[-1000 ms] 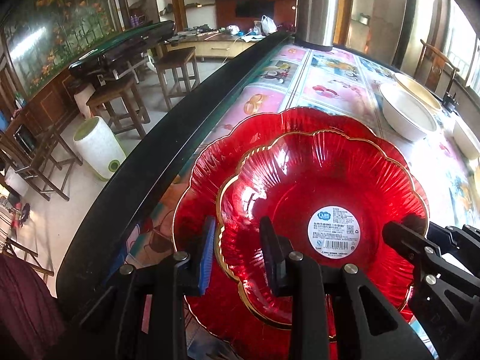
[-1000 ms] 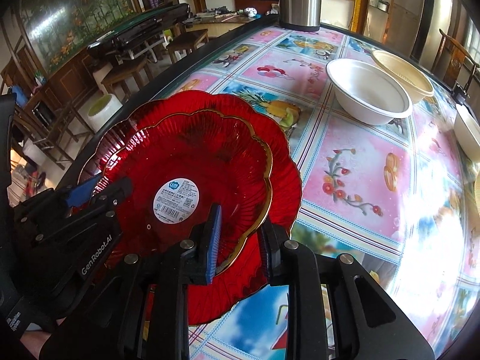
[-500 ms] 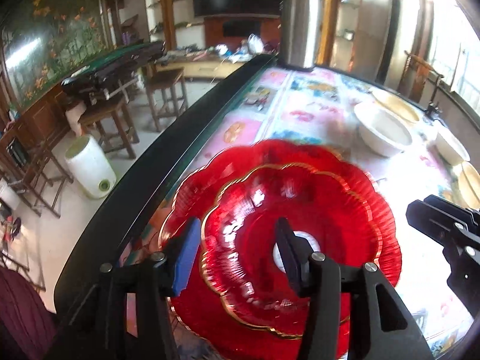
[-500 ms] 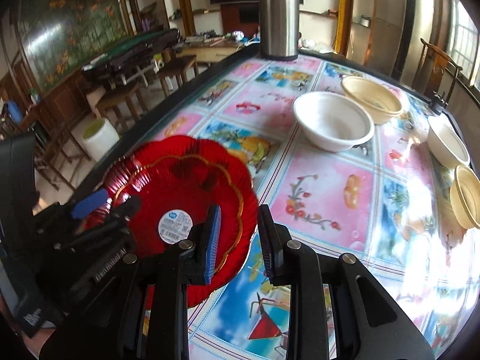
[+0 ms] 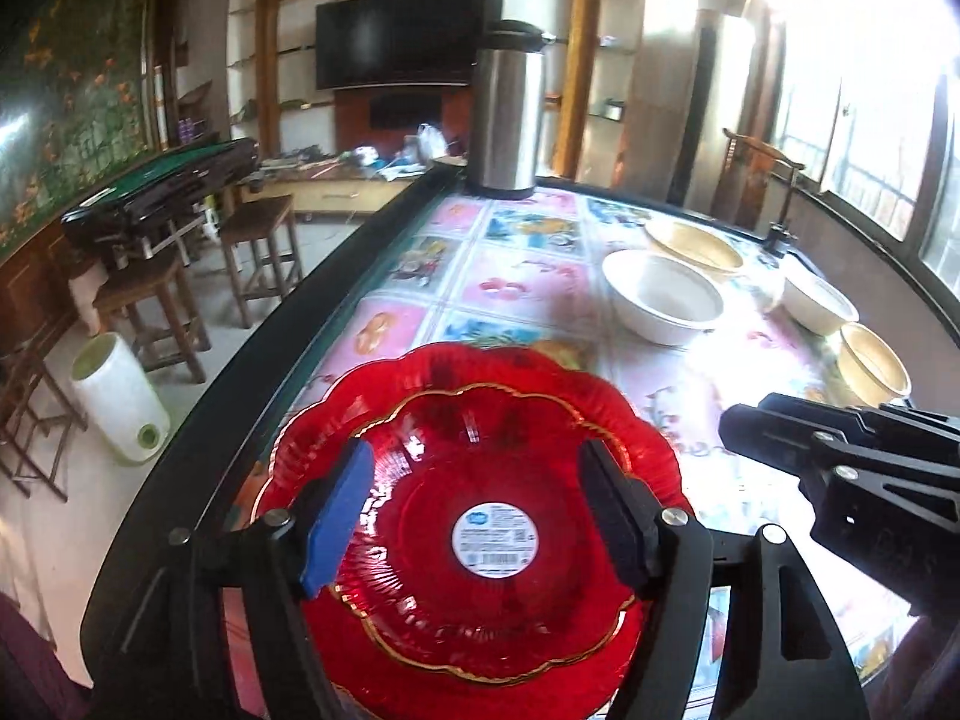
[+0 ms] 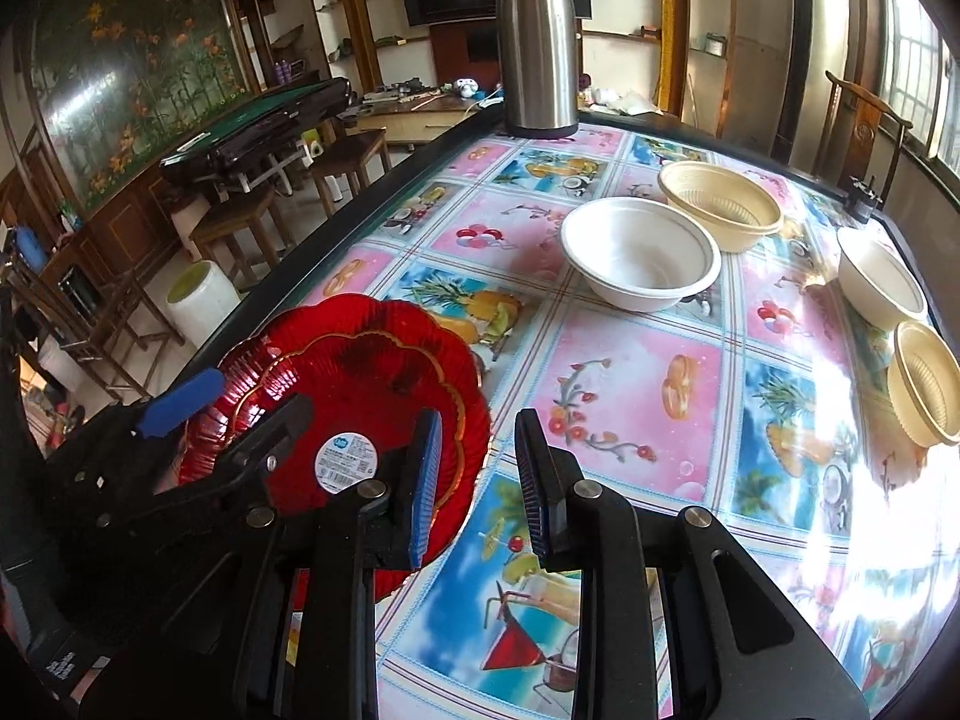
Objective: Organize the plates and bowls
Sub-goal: 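Lower the small red plate onto the large red plate and open the left tool, then withdraw the left tool and move it toward the white paper bowl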
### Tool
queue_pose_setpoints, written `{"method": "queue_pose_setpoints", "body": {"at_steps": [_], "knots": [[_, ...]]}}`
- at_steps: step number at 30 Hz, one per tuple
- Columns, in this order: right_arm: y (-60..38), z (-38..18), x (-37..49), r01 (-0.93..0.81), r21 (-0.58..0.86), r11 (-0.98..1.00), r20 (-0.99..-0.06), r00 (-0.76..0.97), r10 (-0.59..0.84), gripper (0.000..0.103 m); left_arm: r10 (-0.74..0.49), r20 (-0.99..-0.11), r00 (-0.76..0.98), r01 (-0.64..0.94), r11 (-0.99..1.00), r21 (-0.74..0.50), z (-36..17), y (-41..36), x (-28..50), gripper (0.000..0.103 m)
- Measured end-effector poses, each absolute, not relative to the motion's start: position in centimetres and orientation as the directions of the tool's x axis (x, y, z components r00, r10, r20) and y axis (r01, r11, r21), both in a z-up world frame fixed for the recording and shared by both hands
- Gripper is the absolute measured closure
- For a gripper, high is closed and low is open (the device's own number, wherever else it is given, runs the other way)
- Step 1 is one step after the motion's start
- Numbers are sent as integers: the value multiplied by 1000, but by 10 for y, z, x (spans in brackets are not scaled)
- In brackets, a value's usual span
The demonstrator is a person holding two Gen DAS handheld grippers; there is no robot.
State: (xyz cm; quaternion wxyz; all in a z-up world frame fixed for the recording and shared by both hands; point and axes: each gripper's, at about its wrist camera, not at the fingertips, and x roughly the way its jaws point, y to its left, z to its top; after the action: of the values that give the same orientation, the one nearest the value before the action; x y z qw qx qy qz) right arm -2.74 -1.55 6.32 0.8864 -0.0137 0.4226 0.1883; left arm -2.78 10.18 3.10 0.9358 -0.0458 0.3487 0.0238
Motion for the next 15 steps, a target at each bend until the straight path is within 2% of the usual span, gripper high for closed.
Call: {"method": "queue_pose_setpoints", "body": {"at_steps": [15], "knots": [[-40, 64, -22, -306, 159, 939, -746, 586, 317, 78, -4, -684, 729, -79, 993, -91, 25, 98, -17, 32]]}}
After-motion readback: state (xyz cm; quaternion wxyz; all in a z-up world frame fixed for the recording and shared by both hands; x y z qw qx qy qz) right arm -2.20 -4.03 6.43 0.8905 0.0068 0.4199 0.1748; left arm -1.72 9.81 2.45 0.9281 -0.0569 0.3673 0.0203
